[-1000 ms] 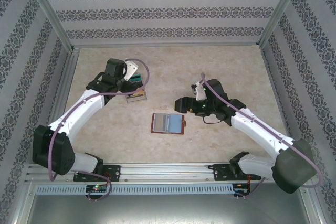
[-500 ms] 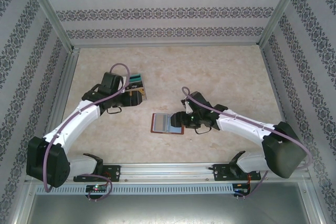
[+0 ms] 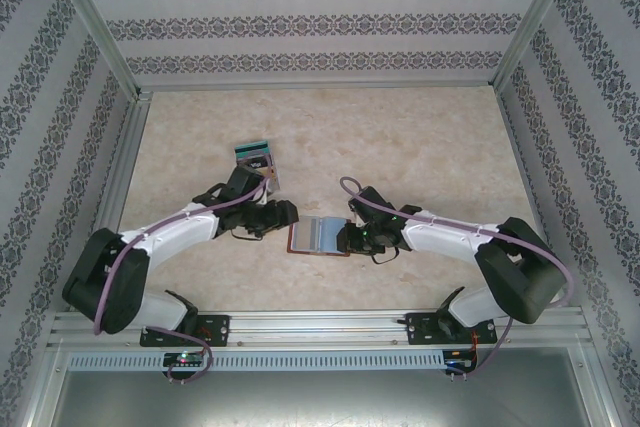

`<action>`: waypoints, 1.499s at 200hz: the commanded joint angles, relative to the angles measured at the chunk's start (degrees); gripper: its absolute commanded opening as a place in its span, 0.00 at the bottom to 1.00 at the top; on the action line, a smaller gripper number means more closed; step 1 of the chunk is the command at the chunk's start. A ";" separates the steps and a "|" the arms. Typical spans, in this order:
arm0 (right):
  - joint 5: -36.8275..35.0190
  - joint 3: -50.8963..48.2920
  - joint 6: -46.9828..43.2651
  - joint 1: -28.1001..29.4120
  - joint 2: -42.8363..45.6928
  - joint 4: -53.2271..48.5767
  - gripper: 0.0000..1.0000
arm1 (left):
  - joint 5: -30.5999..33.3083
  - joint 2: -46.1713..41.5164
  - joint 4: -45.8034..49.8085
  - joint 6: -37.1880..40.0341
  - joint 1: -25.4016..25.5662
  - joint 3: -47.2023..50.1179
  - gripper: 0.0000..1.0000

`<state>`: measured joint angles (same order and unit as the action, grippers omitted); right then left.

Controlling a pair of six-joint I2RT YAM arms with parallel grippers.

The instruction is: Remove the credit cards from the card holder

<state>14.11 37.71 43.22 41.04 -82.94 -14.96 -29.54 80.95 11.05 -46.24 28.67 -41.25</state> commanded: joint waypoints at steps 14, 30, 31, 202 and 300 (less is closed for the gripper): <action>-3.45 -0.88 -0.05 0.56 -0.90 0.02 0.28 | -1.31 4.41 -5.28 -3.16 2.92 -2.20 0.58; -3.47 -0.80 -0.15 0.54 -1.58 -0.07 0.21 | -1.75 6.10 -5.42 -3.10 3.41 -2.85 0.51; -3.47 -0.76 -0.15 0.58 -1.64 -0.02 0.21 | -1.75 6.21 -5.42 -3.08 3.46 -2.86 0.51; -2.07 -0.63 -0.37 0.60 -4.69 1.29 0.16 | 2.48 9.84 1.47 -0.42 4.62 -5.45 0.48; -1.72 -0.27 -0.55 0.54 -5.26 1.45 0.17 | -1.52 13.01 -1.89 -1.26 5.43 -5.75 0.49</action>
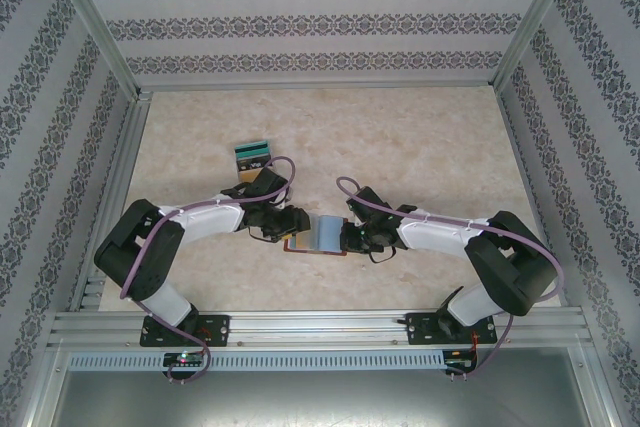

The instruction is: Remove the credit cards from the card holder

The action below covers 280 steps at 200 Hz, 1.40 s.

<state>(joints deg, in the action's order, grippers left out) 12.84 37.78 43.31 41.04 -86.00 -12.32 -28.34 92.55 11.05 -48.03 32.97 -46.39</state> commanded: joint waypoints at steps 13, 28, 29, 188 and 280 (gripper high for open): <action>-0.36 -0.34 -0.68 0.54 -2.35 -1.13 0.17 | -4.03 1.40 -3.49 0.11 1.37 -0.63 0.52; -0.36 -0.34 -0.61 0.55 -2.33 -1.13 0.17 | -4.68 1.31 -4.07 0.51 1.64 -1.05 0.61; -0.36 -0.34 -0.65 0.54 -2.33 -1.13 0.17 | -4.74 1.31 -4.04 0.54 1.65 -1.11 0.61; -3.31 1.80 -0.97 -0.64 5.99 -5.66 0.30 | -1.84 -2.81 2.04 4.80 2.17 -4.59 0.85; -4.26 1.12 1.26 -1.39 13.87 -6.51 0.30 | -9.37 3.76 -7.36 1.89 3.82 -8.07 0.69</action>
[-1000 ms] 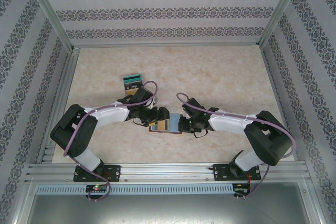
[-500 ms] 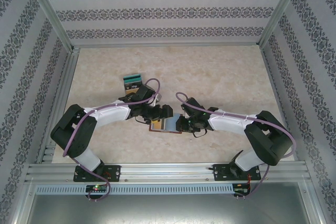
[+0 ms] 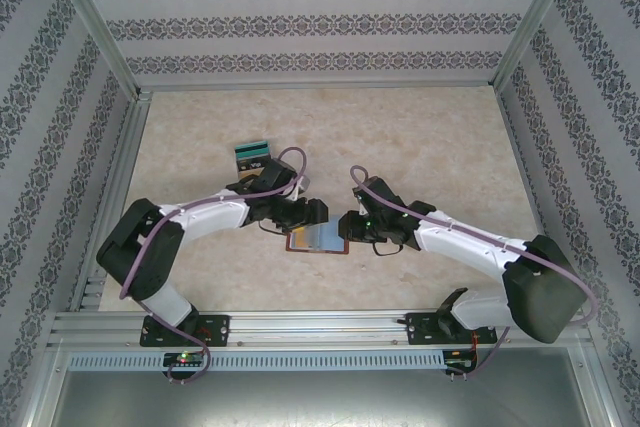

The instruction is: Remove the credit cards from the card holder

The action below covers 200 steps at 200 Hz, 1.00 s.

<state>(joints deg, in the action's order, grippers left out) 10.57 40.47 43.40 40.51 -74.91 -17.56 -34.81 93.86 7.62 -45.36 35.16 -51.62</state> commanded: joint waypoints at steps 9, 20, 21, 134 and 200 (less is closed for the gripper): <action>-2.32 -2.73 1.71 -1.10 4.30 -1.24 0.30 | -3.45 3.49 -4.75 -1.23 2.07 -3.73 0.69; -2.65 -4.39 2.36 -1.58 6.14 -1.21 0.30 | -4.11 4.91 -5.54 -1.81 2.74 -4.79 0.68; -2.65 -4.54 2.42 -1.67 6.38 -1.23 0.30 | -4.16 5.00 -5.57 -1.82 2.78 -4.85 0.68; 2.03 -7.25 3.26 -2.83 10.78 1.62 0.28 | -1.06 -0.94 -2.73 -1.67 0.44 -2.14 0.65; 3.74 -3.78 2.38 -0.89 5.92 3.08 0.26 | -4.50 4.29 -11.12 -5.64 0.39 -0.63 0.63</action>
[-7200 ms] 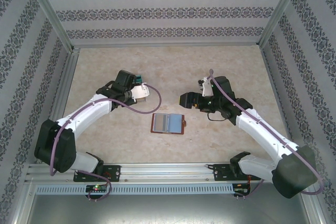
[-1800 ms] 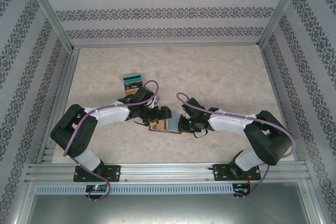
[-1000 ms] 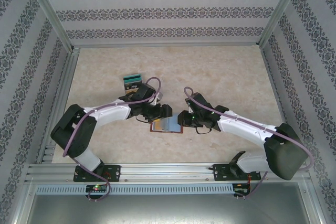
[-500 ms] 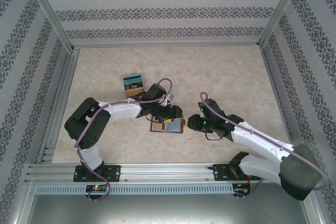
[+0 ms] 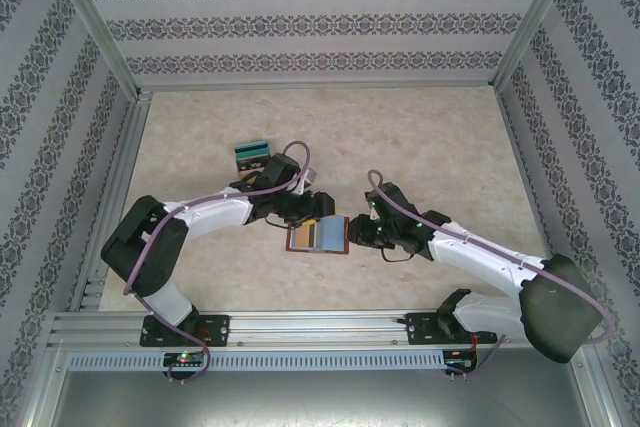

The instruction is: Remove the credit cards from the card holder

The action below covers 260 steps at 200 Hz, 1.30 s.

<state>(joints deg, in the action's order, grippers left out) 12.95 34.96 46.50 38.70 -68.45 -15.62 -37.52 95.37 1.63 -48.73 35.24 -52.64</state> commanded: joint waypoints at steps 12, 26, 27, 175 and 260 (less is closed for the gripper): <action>1.55 1.40 -0.70 1.16 -0.12 1.36 0.25 | -2.39 4.09 -5.92 -2.72 0.59 -0.82 0.63; 1.91 0.70 -0.22 1.28 0.56 1.97 0.24 | -2.85 5.58 -5.96 -2.77 1.17 -2.50 0.63; 1.95 0.62 -0.20 1.33 0.62 1.98 0.24 | -2.92 5.68 -5.99 -2.82 1.20 -2.62 0.63; 6.08 2.51 4.08 5.95 -14.68 16.47 0.12 | 1.64 0.63 3.44 -0.81 -1.62 -3.88 0.63; 5.81 7.53 4.02 5.51 -22.64 15.57 0.13 | 4.98 -11.39 8.83 0.46 -7.82 6.90 0.46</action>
<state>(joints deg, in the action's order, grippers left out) 18.52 40.80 49.82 44.14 -89.30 -0.64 -34.44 86.30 6.63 -49.30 28.80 -49.47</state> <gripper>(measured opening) 0.123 0.526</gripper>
